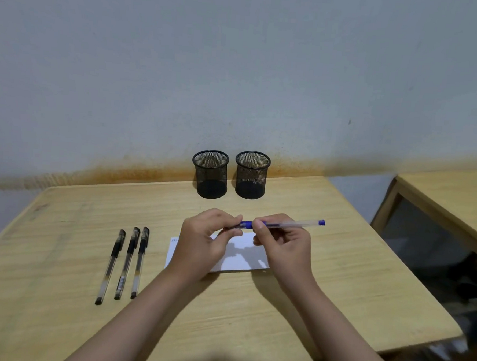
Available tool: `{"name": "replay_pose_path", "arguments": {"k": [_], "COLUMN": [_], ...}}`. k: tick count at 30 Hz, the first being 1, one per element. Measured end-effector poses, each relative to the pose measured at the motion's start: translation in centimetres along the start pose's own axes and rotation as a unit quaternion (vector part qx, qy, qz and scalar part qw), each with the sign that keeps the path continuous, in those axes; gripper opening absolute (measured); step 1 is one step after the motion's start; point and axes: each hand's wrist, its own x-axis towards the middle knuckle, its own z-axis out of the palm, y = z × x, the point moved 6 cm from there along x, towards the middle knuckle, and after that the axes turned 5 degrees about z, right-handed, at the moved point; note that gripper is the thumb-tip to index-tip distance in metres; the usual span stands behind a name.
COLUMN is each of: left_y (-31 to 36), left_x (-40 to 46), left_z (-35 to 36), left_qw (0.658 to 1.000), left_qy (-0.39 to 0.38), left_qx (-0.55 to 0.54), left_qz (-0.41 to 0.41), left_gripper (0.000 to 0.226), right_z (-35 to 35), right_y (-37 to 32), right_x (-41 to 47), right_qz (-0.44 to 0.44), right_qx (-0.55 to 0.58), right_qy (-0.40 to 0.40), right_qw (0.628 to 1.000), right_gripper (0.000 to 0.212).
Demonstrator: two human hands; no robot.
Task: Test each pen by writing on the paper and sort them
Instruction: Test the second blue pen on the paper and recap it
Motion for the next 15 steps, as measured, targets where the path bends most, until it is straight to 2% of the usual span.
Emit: {"name": "replay_pose_path", "arguments": {"k": [8, 10, 12, 13, 15], "left_y": [-0.4, -3.3, -7.1, -8.5, -10.3], "left_x": [1.4, 1.1, 0.4, 0.4, 0.7], "left_z": [-1.5, -4.2, -8.3, -9.6, -9.5], "left_qw": [0.999, 0.997, 0.978, 0.976, 0.974], "left_qy": [-0.033, 0.039, 0.117, 0.108, 0.033], "left_qx": [-0.007, -0.023, -0.009, 0.032, 0.103], "left_qz": [0.033, -0.066, -0.171, -0.189, -0.199], "left_gripper": [0.017, 0.019, 0.023, 0.021, 0.017], "right_z": [1.7, -0.1, -2.6, -3.3, -2.7], "right_y": [-1.1, -2.0, -2.6, -2.6, -1.8], "right_x": [-1.2, -1.1, -0.5, -0.3, -0.3], "right_qz": [-0.078, -0.106, -0.124, -0.119, -0.088], "right_qx": [0.029, 0.056, 0.059, 0.050, 0.033], "right_qy": [0.058, 0.099, 0.136, 0.142, 0.126], "right_qw": [0.995, 0.988, 0.981, 0.981, 0.988], "right_gripper": [0.012, 0.015, 0.015, 0.015, 0.014]}}
